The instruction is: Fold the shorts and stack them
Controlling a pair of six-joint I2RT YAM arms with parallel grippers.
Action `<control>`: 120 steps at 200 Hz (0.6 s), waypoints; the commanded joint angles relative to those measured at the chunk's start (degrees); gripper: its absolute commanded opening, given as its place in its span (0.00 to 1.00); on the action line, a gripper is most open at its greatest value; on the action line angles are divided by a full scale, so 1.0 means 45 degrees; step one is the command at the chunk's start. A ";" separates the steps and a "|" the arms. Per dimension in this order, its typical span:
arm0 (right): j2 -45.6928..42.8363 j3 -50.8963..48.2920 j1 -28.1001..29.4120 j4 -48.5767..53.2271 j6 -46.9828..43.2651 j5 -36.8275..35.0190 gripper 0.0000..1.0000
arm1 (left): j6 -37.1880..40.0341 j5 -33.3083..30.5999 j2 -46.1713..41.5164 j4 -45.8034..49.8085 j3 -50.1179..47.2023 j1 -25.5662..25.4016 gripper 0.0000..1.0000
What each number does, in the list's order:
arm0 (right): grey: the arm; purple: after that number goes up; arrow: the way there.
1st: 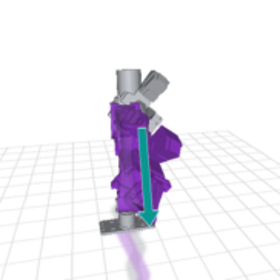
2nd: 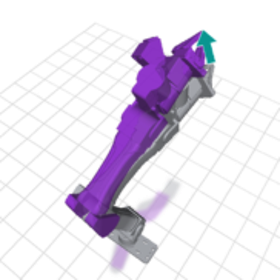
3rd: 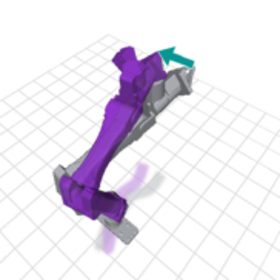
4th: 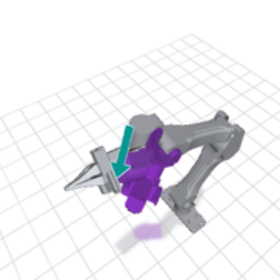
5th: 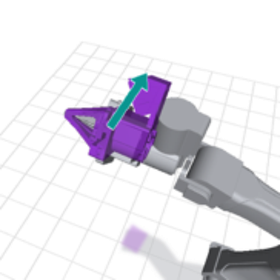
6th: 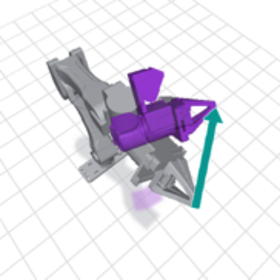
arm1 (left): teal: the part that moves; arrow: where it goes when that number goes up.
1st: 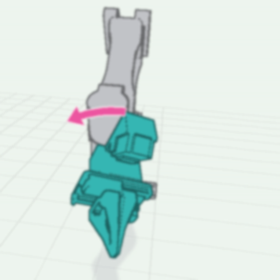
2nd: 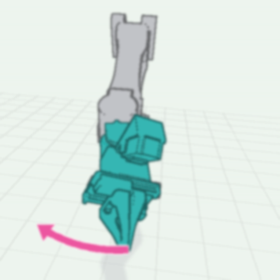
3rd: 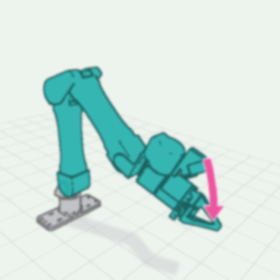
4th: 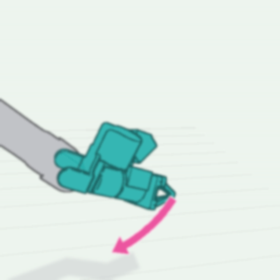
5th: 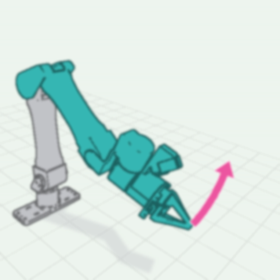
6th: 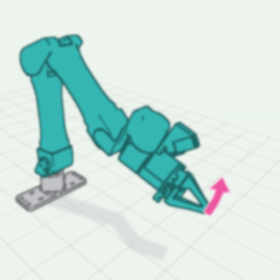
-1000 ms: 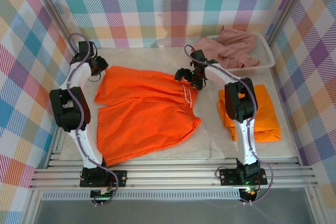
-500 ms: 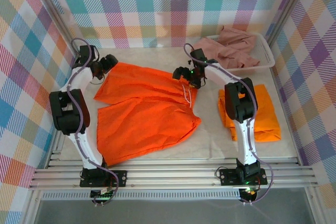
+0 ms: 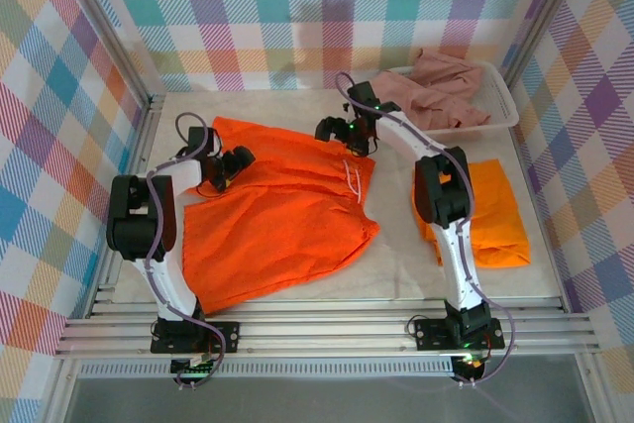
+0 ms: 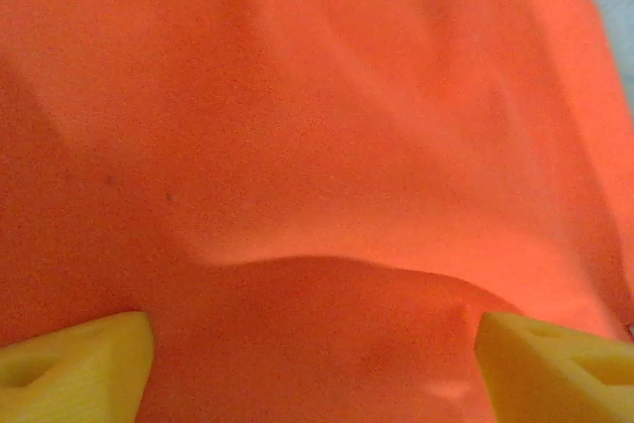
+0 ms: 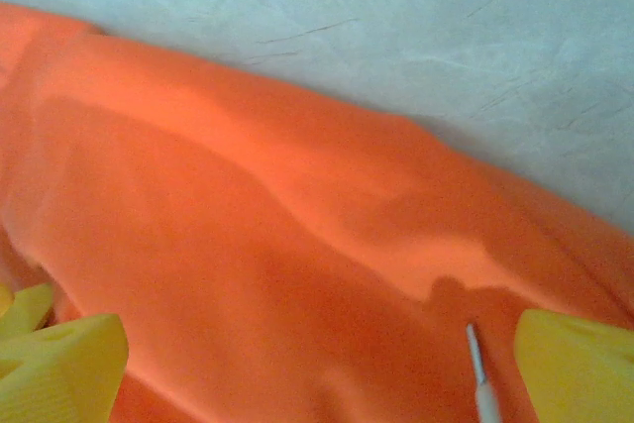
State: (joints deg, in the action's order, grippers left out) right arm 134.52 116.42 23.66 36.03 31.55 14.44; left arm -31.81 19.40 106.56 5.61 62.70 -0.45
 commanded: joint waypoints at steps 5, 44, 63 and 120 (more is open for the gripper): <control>0.0914 0.1023 -0.0023 0.1049 -0.0440 -0.0207 0.99 | -0.0146 0.0222 -0.0856 -0.1306 -0.0706 0.0101 0.85; 0.2404 0.3341 -0.0134 0.2301 -0.0916 -0.1128 0.99 | 0.0137 0.0497 -0.2471 -0.1755 -0.1136 -0.0699 1.00; 0.3279 0.4763 -0.0321 0.2848 -0.0976 -0.1382 0.99 | 0.0363 0.0207 -0.3372 -0.1561 -0.1248 -0.1453 1.00; 0.4309 0.6958 -0.1002 0.1970 -0.0968 -0.0530 1.00 | 0.1767 0.0191 -0.5044 -0.0869 -0.1230 -0.5091 1.00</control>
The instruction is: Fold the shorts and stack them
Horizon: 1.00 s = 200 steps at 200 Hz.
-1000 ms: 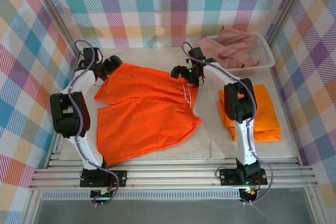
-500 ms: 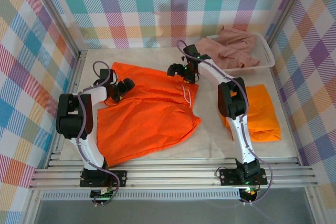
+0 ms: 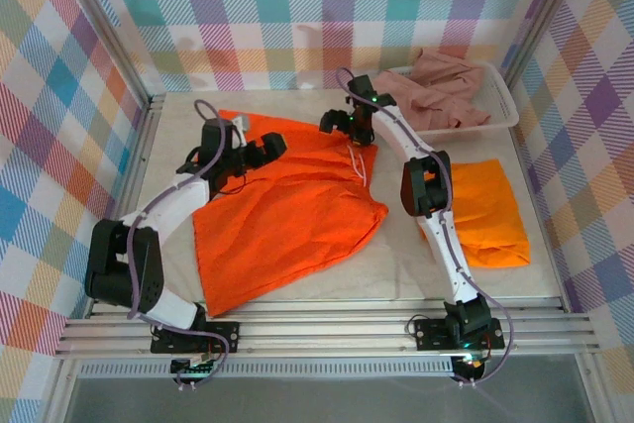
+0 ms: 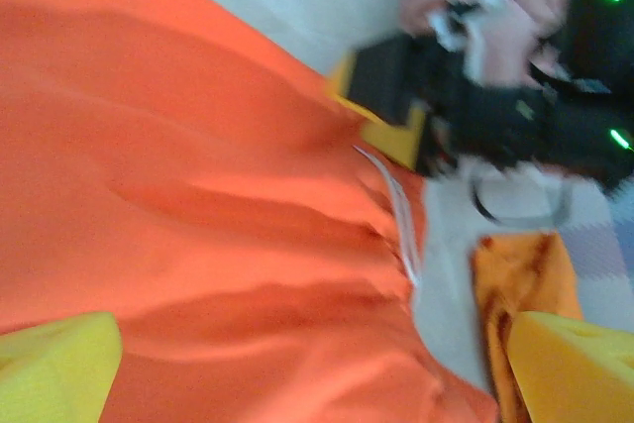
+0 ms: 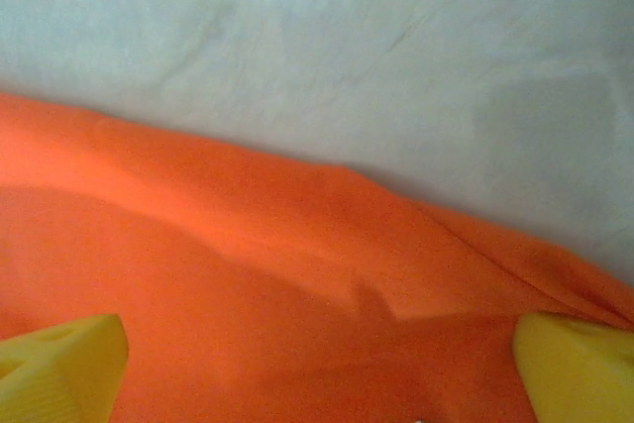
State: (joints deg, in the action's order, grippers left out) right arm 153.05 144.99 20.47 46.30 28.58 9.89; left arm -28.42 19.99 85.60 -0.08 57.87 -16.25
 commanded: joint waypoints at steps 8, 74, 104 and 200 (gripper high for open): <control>0.0107 0.0776 -0.0304 -0.0403 -0.0419 0.0797 0.99 | 0.1376 -0.0084 -0.0332 0.0685 0.0052 -0.2429 1.00; -0.4642 -0.2717 0.0135 -0.1474 -0.0769 0.2437 0.99 | 0.1714 -0.2458 0.0313 0.1506 0.0715 -0.4926 1.00; -0.8098 -0.7130 0.0219 -0.2308 0.0023 0.0950 0.99 | 0.0891 -0.2809 -0.0304 0.1255 0.0942 -0.4225 1.00; -1.6308 -2.0011 0.0158 -0.5141 0.3636 -0.1960 0.86 | -0.0044 0.0547 0.6396 0.3902 0.9635 -0.3244 1.00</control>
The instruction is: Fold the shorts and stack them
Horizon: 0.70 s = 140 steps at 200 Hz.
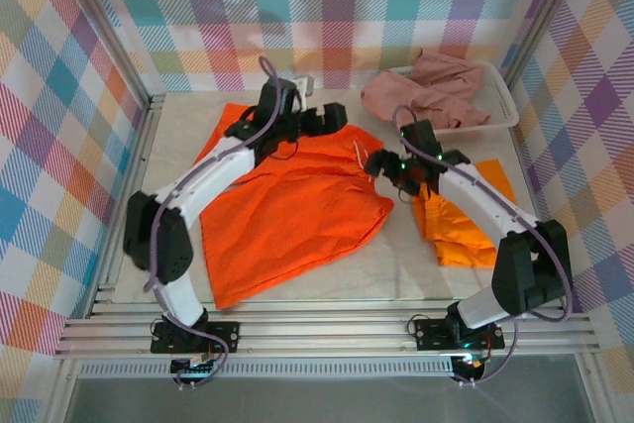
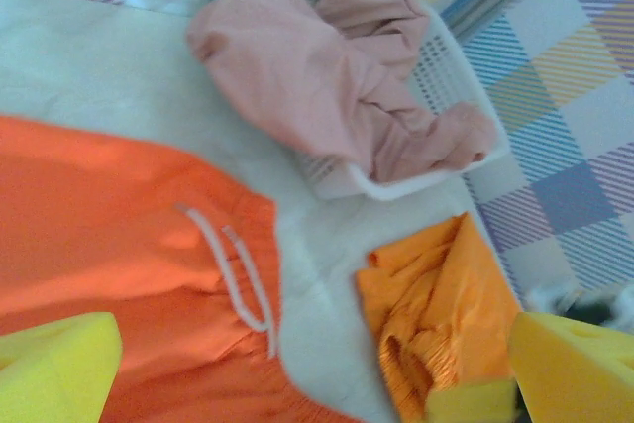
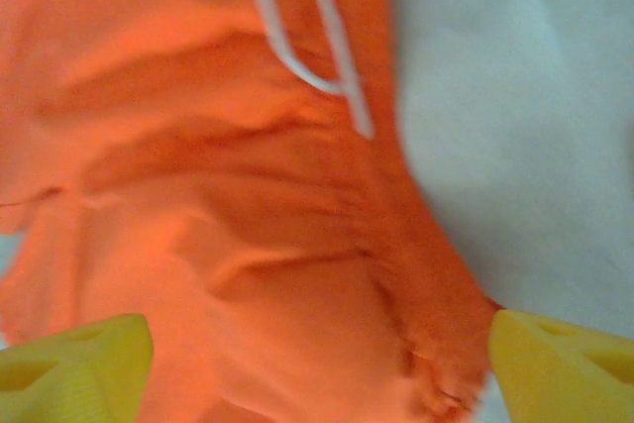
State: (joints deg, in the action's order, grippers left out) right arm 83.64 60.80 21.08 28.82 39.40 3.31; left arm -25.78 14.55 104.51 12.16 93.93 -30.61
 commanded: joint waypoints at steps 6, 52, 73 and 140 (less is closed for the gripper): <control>-0.0890 -0.1518 0.0019 -0.1370 0.1353 -0.0431 0.86 | -0.0885 0.2128 0.2818 0.1150 0.2166 -0.0053 1.00; -0.0310 -0.2377 -0.0048 -0.2224 0.1648 -0.0364 0.79 | -0.2051 0.3114 0.7250 0.1550 0.6692 -0.0604 1.00; 0.0253 -0.2358 -0.0065 -0.2490 0.1702 -0.0289 0.73 | -0.2394 0.3352 0.8839 0.1896 0.8727 -0.0905 1.00; 0.1823 -0.2148 -0.0133 -0.3019 0.1806 0.0164 0.53 | -0.2551 0.2501 1.0613 0.2325 1.0409 -0.0699 1.00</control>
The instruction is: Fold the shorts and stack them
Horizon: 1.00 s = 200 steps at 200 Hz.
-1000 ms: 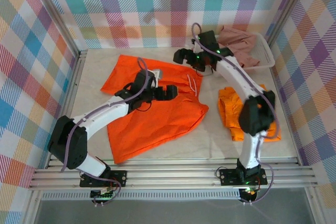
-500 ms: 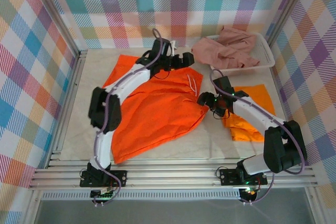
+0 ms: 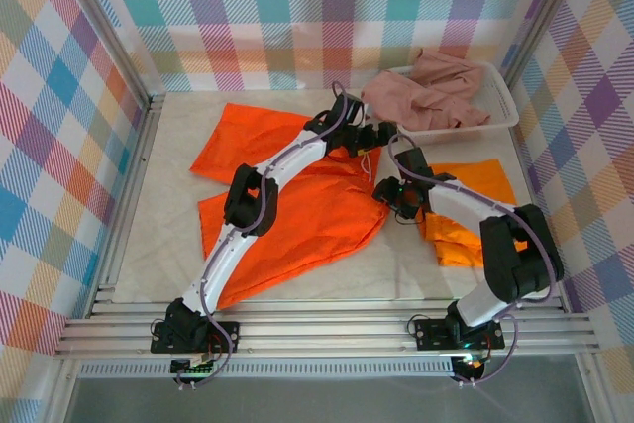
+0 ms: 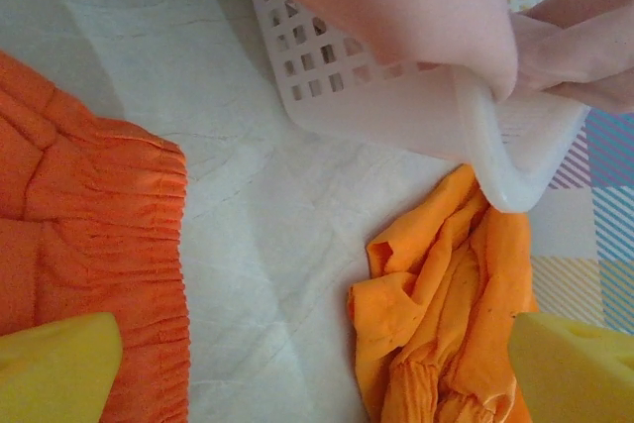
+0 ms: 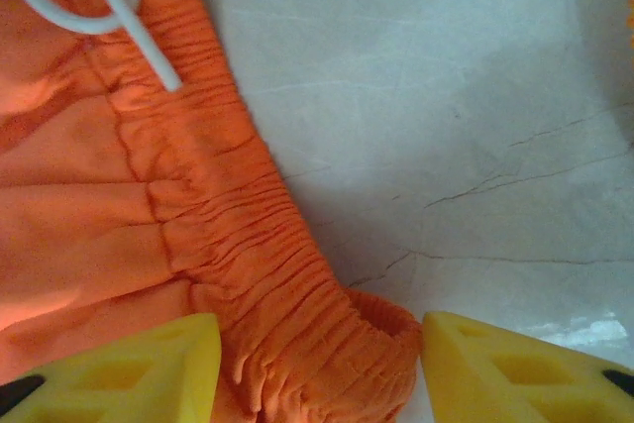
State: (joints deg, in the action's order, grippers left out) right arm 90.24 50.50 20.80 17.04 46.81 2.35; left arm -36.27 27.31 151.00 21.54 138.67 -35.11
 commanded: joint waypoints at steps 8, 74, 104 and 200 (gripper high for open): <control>0.0477 0.0142 -0.0055 -0.0345 0.0156 0.0451 0.53 | -0.0240 -0.0425 0.0383 0.0228 0.0458 0.0360 1.00; 0.0327 -0.0804 -0.0034 -0.0521 0.0615 0.0754 0.66 | 0.0197 -0.1137 0.0451 0.0816 0.0108 0.0976 1.00; 0.0872 -0.0635 -0.0029 -0.1328 0.1104 0.1169 0.49 | 0.0015 -0.0885 0.0284 0.0401 -0.0065 0.0974 1.00; -0.0646 -0.0964 0.0005 -0.0612 0.1259 0.0943 0.00 | -0.0199 -0.0799 -0.0495 -0.0622 0.0388 0.1601 1.00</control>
State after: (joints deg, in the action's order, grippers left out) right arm 92.09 47.53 20.49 11.73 52.75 6.68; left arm -37.74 23.77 152.62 20.08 139.00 -29.06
